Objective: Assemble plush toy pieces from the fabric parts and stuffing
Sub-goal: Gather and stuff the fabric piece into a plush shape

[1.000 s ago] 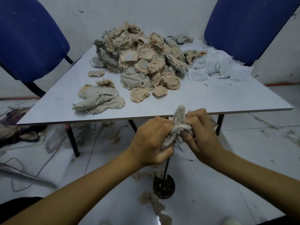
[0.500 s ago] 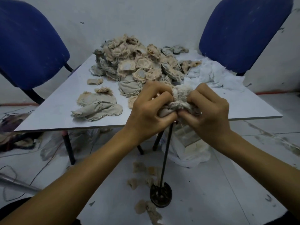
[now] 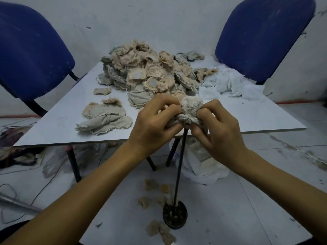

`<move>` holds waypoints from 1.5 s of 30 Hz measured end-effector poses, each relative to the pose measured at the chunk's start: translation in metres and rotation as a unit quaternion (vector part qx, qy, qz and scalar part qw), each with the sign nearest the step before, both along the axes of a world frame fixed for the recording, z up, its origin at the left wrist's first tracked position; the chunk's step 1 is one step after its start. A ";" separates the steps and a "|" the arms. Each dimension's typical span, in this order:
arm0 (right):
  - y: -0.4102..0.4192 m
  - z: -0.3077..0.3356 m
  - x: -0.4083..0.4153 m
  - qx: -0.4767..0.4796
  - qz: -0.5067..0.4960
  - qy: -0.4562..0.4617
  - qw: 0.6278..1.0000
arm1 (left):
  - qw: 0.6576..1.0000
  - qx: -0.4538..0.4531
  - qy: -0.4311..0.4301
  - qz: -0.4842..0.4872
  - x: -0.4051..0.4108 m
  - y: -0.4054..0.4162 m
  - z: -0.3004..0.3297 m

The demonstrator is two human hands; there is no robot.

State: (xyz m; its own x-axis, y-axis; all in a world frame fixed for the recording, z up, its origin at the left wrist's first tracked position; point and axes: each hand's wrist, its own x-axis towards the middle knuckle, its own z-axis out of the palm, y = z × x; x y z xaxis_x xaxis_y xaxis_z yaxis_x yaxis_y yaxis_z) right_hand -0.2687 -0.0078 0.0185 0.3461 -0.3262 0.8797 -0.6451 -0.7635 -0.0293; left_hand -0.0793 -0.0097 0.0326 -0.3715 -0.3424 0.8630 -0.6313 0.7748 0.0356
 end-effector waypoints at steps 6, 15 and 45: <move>0.001 -0.021 -0.001 0.030 0.016 0.028 0.999 | 0.998 -0.003 -0.062 0.010 0.002 0.002 -0.018; 0.007 -0.076 0.001 0.136 0.058 -0.025 0.989 | 0.997 0.056 -0.055 0.028 -0.010 0.020 -0.073; -0.006 -0.057 -0.012 0.135 0.088 0.065 0.985 | 0.989 0.065 -0.128 -0.043 0.000 0.006 -0.046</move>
